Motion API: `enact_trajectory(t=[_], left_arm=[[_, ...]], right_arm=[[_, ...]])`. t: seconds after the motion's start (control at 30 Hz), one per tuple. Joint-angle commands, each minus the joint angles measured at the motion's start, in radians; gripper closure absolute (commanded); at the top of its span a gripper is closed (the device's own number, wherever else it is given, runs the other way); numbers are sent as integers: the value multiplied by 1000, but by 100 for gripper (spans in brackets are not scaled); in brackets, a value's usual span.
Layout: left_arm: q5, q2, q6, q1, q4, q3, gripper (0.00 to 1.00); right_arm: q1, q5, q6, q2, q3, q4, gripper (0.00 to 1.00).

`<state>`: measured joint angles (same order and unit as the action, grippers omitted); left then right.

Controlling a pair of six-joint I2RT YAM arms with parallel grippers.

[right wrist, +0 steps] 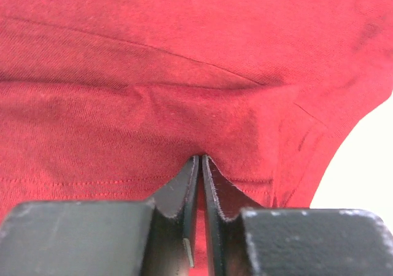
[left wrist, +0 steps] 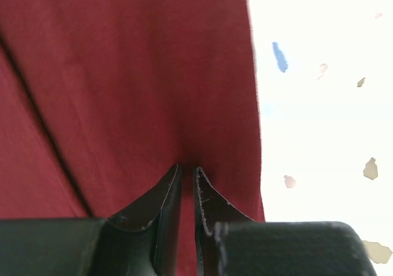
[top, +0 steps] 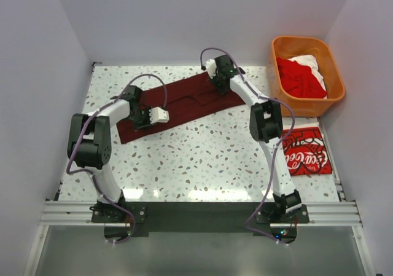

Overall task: Fold and stack the t-shirts
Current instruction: Fold the tshirt

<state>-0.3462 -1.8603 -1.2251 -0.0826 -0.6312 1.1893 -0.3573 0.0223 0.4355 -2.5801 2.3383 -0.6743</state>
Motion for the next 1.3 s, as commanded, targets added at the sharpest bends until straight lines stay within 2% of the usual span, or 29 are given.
enact_trajectory(t=[0.0,0.17,0.3,0.33,0.5,0.53,0.6,0.7,0.8,0.97,1.07,1.27], left_arm=[[91,6,-16,-66,-19,-86,83],[56,30,-22,-190,-84,-138,85],[-37,56,-1,-296,-183,-140,87],[-52,71,12,-351,-194,-142,87],[-163,104,129,-554,-231,-126,88],[-183,101,142,-624,-239,-102,87],[-230,93,214,-687,-231,-64,87],[-282,43,214,-684,-258,-2,87],[-414,12,208,-652,-320,148,86],[-551,61,364,-485,-213,245,79],[-550,95,487,-386,-101,239,79],[-470,133,686,-204,40,171,77]], right_arm=[[-14,73,48,-32,-14,151,86],[-14,96,55,53,-36,222,79],[0,102,71,190,-95,278,64],[4,100,71,207,-105,278,63],[41,74,59,290,-119,185,58],[46,68,54,314,-134,168,58],[58,48,46,336,-158,119,58],[75,19,32,376,-220,58,59],[84,-17,5,374,-246,-37,61],[81,-30,-66,344,-281,-82,68],[78,5,-70,281,-258,-85,73],[63,76,-29,157,-224,-48,76]])
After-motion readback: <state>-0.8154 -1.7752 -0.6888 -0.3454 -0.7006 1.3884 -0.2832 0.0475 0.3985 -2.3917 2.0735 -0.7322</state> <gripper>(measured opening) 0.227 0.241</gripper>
